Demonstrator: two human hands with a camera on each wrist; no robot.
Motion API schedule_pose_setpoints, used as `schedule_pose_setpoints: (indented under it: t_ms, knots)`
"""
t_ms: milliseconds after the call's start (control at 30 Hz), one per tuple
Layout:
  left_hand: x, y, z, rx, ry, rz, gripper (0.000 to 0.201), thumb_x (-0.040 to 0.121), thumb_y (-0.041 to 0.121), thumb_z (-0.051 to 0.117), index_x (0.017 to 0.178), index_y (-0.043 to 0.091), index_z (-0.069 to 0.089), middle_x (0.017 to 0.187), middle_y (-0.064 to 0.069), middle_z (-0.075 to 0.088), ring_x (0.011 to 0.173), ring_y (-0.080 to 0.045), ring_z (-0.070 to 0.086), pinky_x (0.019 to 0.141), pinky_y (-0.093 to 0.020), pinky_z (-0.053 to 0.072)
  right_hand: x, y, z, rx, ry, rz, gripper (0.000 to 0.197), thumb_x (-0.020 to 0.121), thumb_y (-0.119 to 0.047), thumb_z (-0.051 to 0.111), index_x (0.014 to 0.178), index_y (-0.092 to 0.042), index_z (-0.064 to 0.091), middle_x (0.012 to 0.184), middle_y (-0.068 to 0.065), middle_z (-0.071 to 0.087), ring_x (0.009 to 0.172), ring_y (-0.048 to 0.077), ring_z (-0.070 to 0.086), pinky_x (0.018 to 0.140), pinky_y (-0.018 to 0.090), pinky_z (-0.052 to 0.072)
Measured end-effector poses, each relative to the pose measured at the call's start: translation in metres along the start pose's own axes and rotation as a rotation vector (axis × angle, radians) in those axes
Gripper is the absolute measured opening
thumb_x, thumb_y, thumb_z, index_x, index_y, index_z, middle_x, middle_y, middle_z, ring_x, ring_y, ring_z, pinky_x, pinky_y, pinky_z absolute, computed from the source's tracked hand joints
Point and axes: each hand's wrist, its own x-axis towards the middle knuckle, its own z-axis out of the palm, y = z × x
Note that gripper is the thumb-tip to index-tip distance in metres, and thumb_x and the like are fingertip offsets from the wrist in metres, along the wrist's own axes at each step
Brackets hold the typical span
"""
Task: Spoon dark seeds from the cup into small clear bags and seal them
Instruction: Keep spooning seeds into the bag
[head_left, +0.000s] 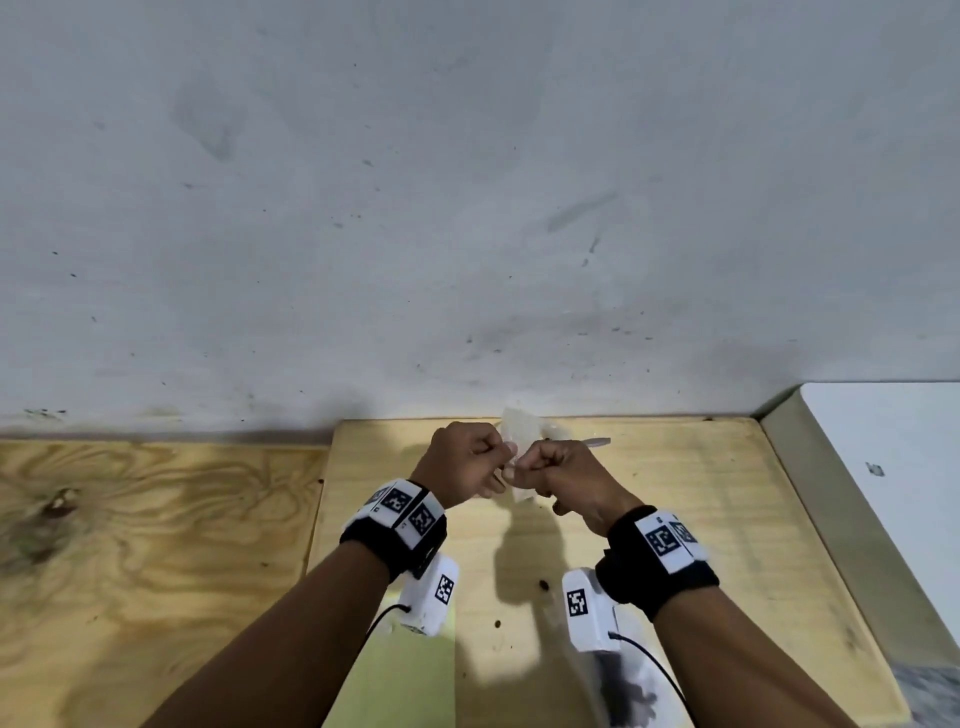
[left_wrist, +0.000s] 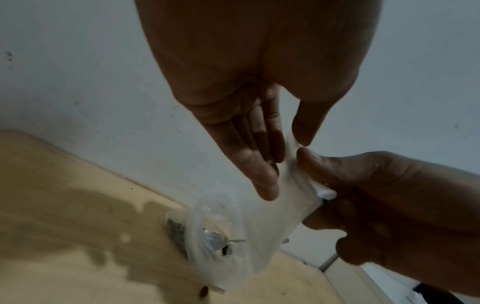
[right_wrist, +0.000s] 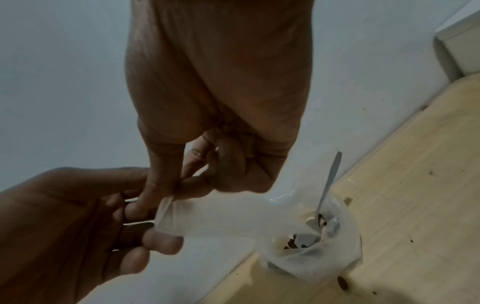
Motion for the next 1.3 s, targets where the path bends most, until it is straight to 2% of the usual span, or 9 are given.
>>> schedule_pose_setpoints:
  t_ms: [167,400,667,800,900,967,1033,1167,1300]
  knots:
    - [0.007,0.004,-0.006,0.129,-0.051,-0.022,0.019,0.085,0.007,0.055,0.070,0.000,0.064,0.067,-0.022,0.068,0.058,-0.034,0.070,0.055,-0.039,0.058,0.002,0.000,0.001,0.035,-0.078,0.045,0.029,0.087,-0.023,0.076,0.067,-0.022,0.056,0.061,-0.009,0.053,0.052,0.010,0.048,0.046,0.021,0.029]
    - [0.017,0.017,-0.003,0.491,-0.003,0.001,0.038,0.081,0.022,0.054,0.050,0.002,0.057,0.041,-0.007,0.059,0.036,-0.003,0.053,0.052,-0.021,0.044,0.016,-0.007,0.002,0.012,0.101,-0.031,0.035,0.083,-0.001,0.068,0.057,-0.014,0.047,0.066,0.007,0.051,0.040,0.015,0.037,0.042,0.022,0.031]
    - [0.030,0.029,0.007,0.443,-0.052,-0.106,0.038,0.081,0.023,0.051,0.046,0.009,0.052,0.046,-0.009,0.061,0.045,-0.016,0.058,0.064,-0.029,0.052,0.047,-0.006,-0.022,-0.114,0.241,-0.147,0.022,0.088,-0.005,0.060,0.072,-0.014,0.049,0.073,0.013,0.071,0.058,0.010,0.062,0.043,0.017,0.036]
    - [0.034,0.017,0.017,0.435,0.109,0.087,0.032,0.071,0.040,0.077,0.079,0.016,0.059,0.076,0.003,0.061,0.066,-0.013,0.056,0.066,-0.029,0.046,0.050,-0.004,-0.039,-0.159,0.125,-0.212,0.024,0.088,0.003,0.060,0.081,-0.016,0.046,0.058,0.009,0.052,0.046,0.014,0.039,0.042,0.020,0.032]
    - [0.036,0.006,0.018,0.690,0.127,0.181,0.110,0.041,0.073,0.076,0.133,0.027,0.037,0.132,0.006,0.045,0.119,-0.015,0.045,0.095,-0.038,0.042,0.050,-0.005,-0.043,-0.032,0.068,-0.195,0.028,0.089,0.009,0.051,0.074,-0.014,0.049,0.052,-0.001,0.043,0.043,0.011,0.031,0.041,0.018,0.028]
    - [0.039,0.005,0.021,0.828,0.101,0.175,0.138,0.037,0.078,0.074,0.150,0.026,0.013,0.150,0.005,0.030,0.138,-0.016,0.030,0.112,-0.047,0.027,0.050,-0.006,-0.043,0.063,-0.004,-0.148,0.026,0.091,0.011,0.048,0.079,-0.011,0.055,0.051,-0.003,0.045,0.040,0.010,0.030,0.040,0.016,0.026]
    - [0.044,0.003,0.025,0.867,0.096,0.173,0.135,0.045,0.069,0.079,0.152,0.023,0.010,0.148,0.002,0.033,0.138,-0.018,0.031,0.117,-0.047,0.019,0.051,-0.005,-0.046,0.089,-0.067,-0.113,0.022,0.092,0.009,0.051,0.088,-0.008,0.064,0.060,0.007,0.052,0.039,0.011,0.028,0.040,0.016,0.023]
    - [0.047,-0.002,0.027,0.847,0.079,0.308,0.120,0.046,0.054,0.081,0.148,0.019,0.027,0.131,0.000,0.043,0.119,-0.023,0.047,0.108,-0.036,0.033,0.057,0.003,-0.053,0.015,-0.176,-0.063,0.017,0.091,-0.005,0.066,0.108,-0.005,0.070,0.064,0.004,0.045,0.042,0.014,0.029,0.043,0.019,0.019]
    - [0.048,-0.005,0.028,0.849,0.022,0.382,0.119,0.045,0.047,0.080,0.148,0.021,0.028,0.127,0.000,0.042,0.112,-0.022,0.047,0.099,-0.030,0.040,0.059,0.002,-0.055,-0.016,-0.137,-0.090,0.016,0.082,0.006,0.070,0.096,-0.002,0.072,0.065,0.005,0.051,0.042,0.010,0.035,0.044,0.019,0.026]
